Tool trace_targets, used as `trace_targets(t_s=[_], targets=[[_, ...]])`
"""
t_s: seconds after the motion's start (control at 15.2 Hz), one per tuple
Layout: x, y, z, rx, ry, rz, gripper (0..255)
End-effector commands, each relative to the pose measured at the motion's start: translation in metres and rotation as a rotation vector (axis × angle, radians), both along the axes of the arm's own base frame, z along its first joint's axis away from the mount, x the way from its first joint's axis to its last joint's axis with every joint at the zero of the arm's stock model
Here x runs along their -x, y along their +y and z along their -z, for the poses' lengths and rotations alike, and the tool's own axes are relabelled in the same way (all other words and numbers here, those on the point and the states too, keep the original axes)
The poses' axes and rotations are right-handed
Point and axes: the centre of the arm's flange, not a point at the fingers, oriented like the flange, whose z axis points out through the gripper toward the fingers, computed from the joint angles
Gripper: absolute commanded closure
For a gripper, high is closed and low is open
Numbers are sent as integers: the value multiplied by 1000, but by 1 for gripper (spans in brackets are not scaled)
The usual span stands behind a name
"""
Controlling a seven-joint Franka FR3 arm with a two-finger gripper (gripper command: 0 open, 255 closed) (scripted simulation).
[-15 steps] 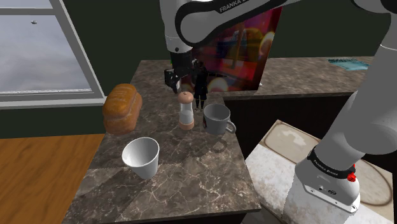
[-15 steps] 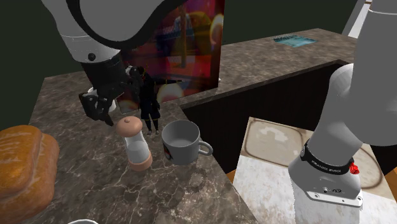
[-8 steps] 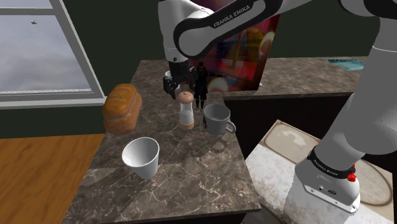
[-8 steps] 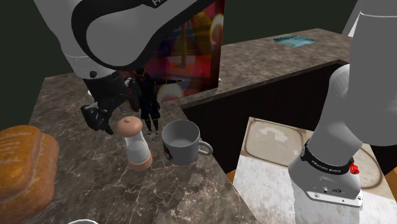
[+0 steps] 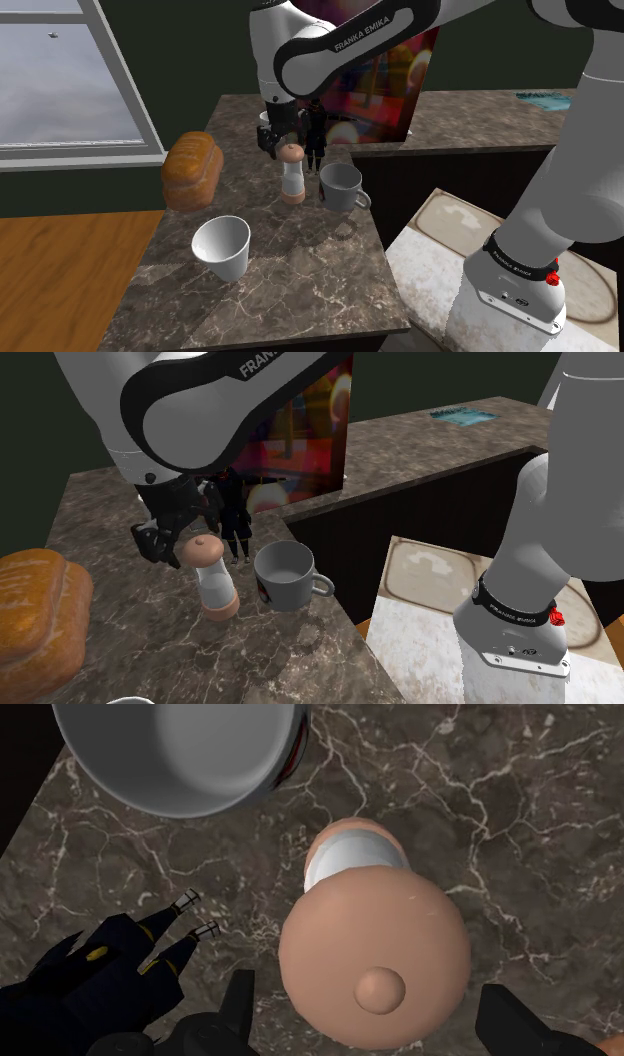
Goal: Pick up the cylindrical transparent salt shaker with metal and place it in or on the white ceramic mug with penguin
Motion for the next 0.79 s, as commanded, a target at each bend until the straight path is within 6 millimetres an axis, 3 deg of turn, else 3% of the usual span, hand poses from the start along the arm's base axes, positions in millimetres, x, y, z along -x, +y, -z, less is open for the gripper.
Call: trace_targets(t_s=[0.0, 0.07, 0.73], targets=[[0, 0, 0, 0, 0, 0, 0], [0, 0, 0, 0, 0, 0, 255], [0, 0, -5, 0, 0, 0, 255]])
